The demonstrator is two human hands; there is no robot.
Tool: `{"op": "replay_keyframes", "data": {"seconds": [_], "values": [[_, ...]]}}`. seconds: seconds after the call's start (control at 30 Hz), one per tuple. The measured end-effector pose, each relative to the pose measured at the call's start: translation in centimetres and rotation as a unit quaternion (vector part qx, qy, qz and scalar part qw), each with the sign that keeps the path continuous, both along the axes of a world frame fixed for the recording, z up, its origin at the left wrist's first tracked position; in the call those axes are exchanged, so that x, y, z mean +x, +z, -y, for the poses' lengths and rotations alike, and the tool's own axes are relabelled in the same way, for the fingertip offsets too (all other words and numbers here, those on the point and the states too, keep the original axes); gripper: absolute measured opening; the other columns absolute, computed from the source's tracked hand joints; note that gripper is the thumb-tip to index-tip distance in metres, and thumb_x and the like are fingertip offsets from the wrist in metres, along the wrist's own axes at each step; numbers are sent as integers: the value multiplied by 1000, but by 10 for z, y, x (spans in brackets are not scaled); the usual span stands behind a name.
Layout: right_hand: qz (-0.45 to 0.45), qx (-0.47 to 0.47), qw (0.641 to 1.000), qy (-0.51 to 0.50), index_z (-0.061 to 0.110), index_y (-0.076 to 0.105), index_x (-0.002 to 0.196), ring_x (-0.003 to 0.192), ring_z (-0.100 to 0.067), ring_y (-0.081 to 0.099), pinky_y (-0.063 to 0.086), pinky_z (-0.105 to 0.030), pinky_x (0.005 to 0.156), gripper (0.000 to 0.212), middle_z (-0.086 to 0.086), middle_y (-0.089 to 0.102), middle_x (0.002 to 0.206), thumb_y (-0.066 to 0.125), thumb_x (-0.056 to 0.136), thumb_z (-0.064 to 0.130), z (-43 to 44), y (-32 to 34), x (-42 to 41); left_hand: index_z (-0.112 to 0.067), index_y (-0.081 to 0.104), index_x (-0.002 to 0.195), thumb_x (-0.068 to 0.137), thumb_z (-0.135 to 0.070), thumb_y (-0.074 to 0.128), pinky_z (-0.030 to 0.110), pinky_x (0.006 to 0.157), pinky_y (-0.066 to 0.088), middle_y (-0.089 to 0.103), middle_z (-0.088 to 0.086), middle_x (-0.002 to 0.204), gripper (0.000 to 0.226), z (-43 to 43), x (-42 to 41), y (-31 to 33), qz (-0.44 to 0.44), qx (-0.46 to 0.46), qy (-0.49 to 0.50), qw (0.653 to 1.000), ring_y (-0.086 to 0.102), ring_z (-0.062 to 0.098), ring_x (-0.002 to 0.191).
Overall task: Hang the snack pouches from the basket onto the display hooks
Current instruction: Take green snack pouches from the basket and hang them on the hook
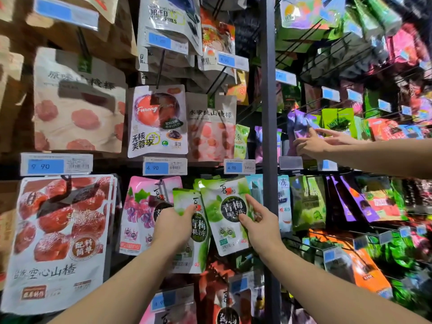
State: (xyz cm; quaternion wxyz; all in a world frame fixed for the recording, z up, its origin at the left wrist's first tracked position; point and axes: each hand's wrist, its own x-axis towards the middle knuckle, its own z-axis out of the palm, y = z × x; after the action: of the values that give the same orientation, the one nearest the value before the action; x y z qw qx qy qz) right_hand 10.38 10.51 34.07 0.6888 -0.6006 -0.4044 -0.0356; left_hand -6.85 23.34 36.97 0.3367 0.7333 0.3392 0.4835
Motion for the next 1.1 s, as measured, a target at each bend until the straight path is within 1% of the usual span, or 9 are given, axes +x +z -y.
{"op": "replay_keyframes", "data": {"seconds": [0.13, 0.47, 0.67, 0.8, 0.9, 0.97, 1.0, 1.03, 1.1], "values": [[0, 8, 1000, -13, 43, 58, 139, 127, -11, 55, 45, -41, 113, 55, 10, 59, 134, 72, 92, 18, 0, 0, 0, -14, 46, 57, 98, -46, 61, 27, 50, 35, 43, 1, 47, 53, 3, 2, 2, 2, 1, 9, 1000, 40, 20, 42], [-66, 13, 997, -22, 31, 58, 142, 127, -19, 58, 48, -47, 110, 54, 2, 60, 139, 71, 92, 15, -12, 11, 7, -15, 43, 52, 97, -43, 64, 26, 50, 33, 40, -5, 40, 57, 6, 2, 6, 18, -1, -7, 1000, 37, 17, 39], [-91, 38, 994, -42, 32, 61, 139, 124, -20, 61, 52, -48, 106, 52, 4, 61, 139, 71, 90, 17, -20, 8, 6, -9, 53, 62, 94, -49, 64, 36, 55, 48, 58, 9, 54, 53, 2, -2, 6, 23, 20, 6, 1000, 52, 25, 48], [-93, 38, 994, -50, 23, 60, 142, 128, -21, 58, 50, -46, 109, 50, 3, 59, 142, 68, 94, 9, -17, 6, 7, -10, 54, 60, 95, -49, 63, 33, 50, 43, 57, 14, 52, 53, 1, -4, 5, 21, 26, 3, 999, 47, 23, 45], [-74, 11, 996, -52, 23, 58, 143, 124, -20, 60, 50, -46, 109, 51, 0, 58, 145, 67, 95, 10, -22, 7, 9, -11, 51, 57, 96, -46, 63, 30, 49, 38, 51, 5, 48, 54, 2, -6, 7, 26, 25, 4, 999, 43, 21, 42], [-54, -23, 997, -57, 21, 54, 147, 119, -20, 59, 47, -40, 110, 52, -2, 54, 149, 64, 97, 9, -27, 9, 10, -10, 52, 58, 96, -45, 63, 32, 50, 40, 52, 6, 49, 54, 2, -6, 8, 28, 23, 3, 999, 43, 21, 43], [-46, -40, 996, -60, 19, 51, 149, 122, -20, 58, 44, -31, 109, 52, -2, 51, 151, 62, 99, 7, -30, 10, 12, -7, 53, 58, 96, -45, 63, 33, 50, 42, 54, 9, 50, 55, 2, -6, 8, 33, 22, 3, 999, 45, 22, 43], [-34, -53, 996, -64, 17, 49, 150, 122, -19, 59, 43, -18, 103, 53, -2, 48, 153, 60, 100, 6, -32, 11, 12, -3, 56, 60, 96, -45, 63, 34, 50, 44, 58, 13, 52, 56, 2, -6, 9, 38, 22, 3, 999, 48, 22, 45], [-31, -79, 994, -72, 13, 45, 153, 104, -11, 61, 43, 2, 72, 54, -1, 46, 154, 56, 102, 3, -39, 14, 14, 2, 60, 65, 96, -45, 63, 34, 51, 46, 64, 17, 58, 56, 1, -7, 8, 43, 25, 4, 999, 51, 24, 48]]}}
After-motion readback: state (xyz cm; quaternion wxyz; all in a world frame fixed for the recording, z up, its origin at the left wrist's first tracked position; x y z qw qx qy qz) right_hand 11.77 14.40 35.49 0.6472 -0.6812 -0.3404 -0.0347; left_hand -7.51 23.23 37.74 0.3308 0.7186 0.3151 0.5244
